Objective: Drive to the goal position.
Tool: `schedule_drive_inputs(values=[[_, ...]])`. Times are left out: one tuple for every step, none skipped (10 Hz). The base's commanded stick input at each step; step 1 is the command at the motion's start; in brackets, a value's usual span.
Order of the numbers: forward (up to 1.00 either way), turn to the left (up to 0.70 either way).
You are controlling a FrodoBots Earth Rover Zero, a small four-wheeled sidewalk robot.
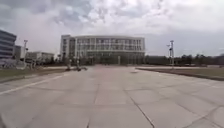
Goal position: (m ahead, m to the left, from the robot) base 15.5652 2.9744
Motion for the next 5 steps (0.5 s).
schedule_drive_inputs(values=[[0.70,0.00],[0.70,0.00],[0.70,-0.24],[0.70,-0.22],[0.70,0.00]])
